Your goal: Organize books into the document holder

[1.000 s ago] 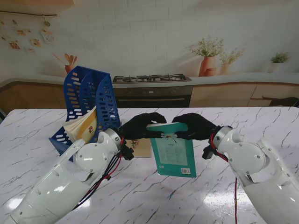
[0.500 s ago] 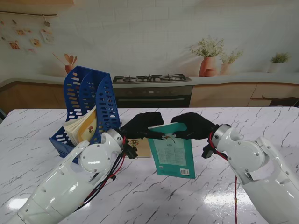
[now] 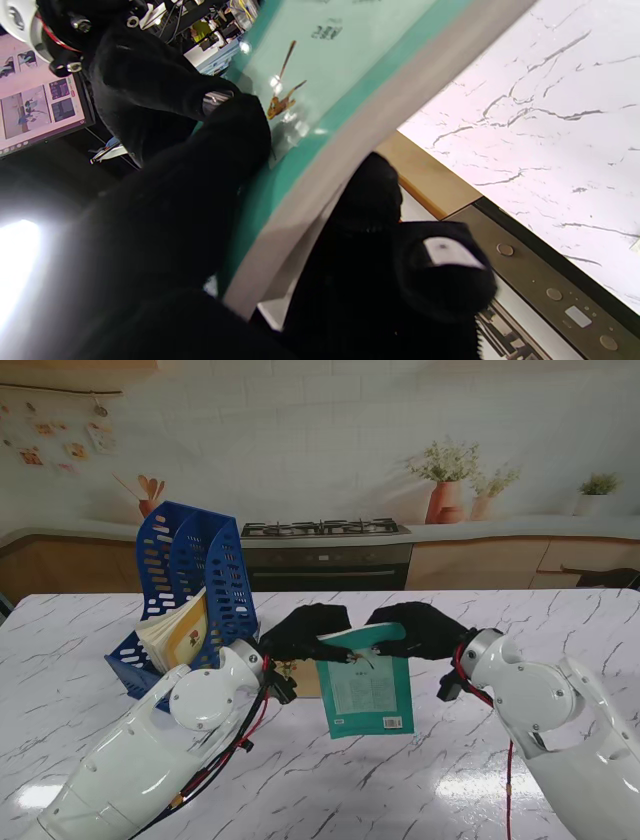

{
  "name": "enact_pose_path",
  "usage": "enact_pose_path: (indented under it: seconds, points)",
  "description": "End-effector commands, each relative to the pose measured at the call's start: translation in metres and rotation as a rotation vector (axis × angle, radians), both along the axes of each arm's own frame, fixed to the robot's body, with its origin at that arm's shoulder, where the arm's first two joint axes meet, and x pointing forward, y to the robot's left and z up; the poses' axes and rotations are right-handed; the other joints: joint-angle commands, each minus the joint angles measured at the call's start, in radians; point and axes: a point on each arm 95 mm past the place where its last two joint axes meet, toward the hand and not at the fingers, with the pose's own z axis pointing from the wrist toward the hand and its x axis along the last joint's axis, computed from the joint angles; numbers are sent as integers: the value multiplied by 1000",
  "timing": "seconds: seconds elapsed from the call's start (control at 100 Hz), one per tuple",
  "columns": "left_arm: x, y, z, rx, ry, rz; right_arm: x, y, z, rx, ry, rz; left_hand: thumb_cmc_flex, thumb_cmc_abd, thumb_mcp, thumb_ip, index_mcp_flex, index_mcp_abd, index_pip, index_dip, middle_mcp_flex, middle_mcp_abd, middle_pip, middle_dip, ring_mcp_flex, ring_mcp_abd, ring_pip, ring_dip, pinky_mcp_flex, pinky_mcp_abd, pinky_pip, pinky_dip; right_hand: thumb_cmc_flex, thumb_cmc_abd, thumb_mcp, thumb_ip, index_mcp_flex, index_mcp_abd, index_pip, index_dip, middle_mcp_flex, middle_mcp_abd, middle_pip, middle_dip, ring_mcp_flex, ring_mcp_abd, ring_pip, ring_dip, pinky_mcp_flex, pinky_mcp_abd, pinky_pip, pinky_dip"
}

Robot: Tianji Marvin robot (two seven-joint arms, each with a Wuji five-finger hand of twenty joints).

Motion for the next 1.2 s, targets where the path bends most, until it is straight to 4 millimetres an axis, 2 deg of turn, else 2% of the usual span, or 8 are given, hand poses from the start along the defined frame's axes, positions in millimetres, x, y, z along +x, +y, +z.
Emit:
enact_pose_path:
  seconds: [0.0, 0.03, 0.16, 0.21, 0.35, 0.75, 0.89, 1.19]
  points:
    - [-4, -2, 1, -9, 0, -24, -4, 0, 0, 23, 10, -15, 133, 15, 192, 97, 48, -31, 73, 32, 45, -42, 7, 34, 86, -100, 49, -25, 34, -169, 148, 15, -26, 72, -31, 56, -43, -67, 64, -62, -33, -6, -38, -73, -11, -72, -84, -48, -42, 109, -41, -14]
    - [-4, -1, 1, -20, 13, -27, -5, -1, 0, 33, 23, -28, 133, 12, 198, 105, 49, -27, 75, 35, 46, -44, 8, 43, 85, -97, 52, -26, 33, -167, 148, 14, -43, 80, -69, 59, -55, -54, 60, -84, -47, 0, -47, -125, -22, -61, -128, -63, -65, 124, -71, -24]
    - [-5, 1, 2, -28, 34, -26, -5, -6, 2, 73, 26, -77, 135, 8, 202, 116, 52, -21, 75, 37, 50, -51, 12, 61, 86, -97, 57, -30, 33, -160, 148, 12, -107, 111, -162, 71, -54, -25, -24, -90, -76, 13, -92, -182, -60, -38, -249, -104, -129, 164, -148, -53]
    - [-5, 2, 3, -22, 29, -18, -6, -8, 3, 78, 16, -94, 133, 8, 203, 119, 51, -21, 75, 38, 49, -59, 12, 68, 86, -99, 58, -32, 33, -160, 147, 11, -134, 146, -218, 92, -34, -12, -142, -22, -95, 15, -118, -199, -85, -30, -322, -123, -173, 176, -196, -71]
    - [-5, 6, 7, -25, 29, 5, -6, -16, 5, 99, -19, -161, 135, 8, 203, 123, 51, -20, 76, 41, 49, -67, 12, 80, 86, -99, 60, -34, 32, -158, 144, 8, -173, 204, -295, 138, -19, 9, -278, 40, -130, 22, -164, -224, -125, -18, -437, -157, -231, 191, -267, -91]
    - [-8, 29, 39, -1, -40, 136, -9, -38, -14, 151, 13, -310, 132, 6, 200, 129, 50, -24, 76, 48, 52, -75, 2, 102, 85, -103, 63, -41, 32, -155, 141, -2, -169, 240, -369, 164, -18, 28, -326, 82, -154, 29, -179, -230, -177, -6, -516, -176, -304, 197, -351, -117]
    - [-13, 42, 55, 9, -72, 204, -9, -41, -23, 148, 33, -334, 128, 2, 203, 132, 55, -28, 76, 48, 54, -93, 0, 108, 85, -104, 67, -42, 33, -158, 144, -3, -168, 255, -388, 164, -17, 29, -330, 87, -157, 34, -180, -230, -181, -4, -524, -176, -313, 198, -363, -120]
    - [-30, 68, 89, 48, -138, 340, -5, -42, -35, 131, 52, -343, 125, 1, 206, 134, 56, -30, 75, 47, 56, -93, -5, 113, 85, -106, 70, -45, 33, -162, 146, -5, -162, 257, -417, 167, -8, 25, -334, 92, -149, 32, -181, -231, -173, -5, -530, -174, -311, 203, -368, -120]
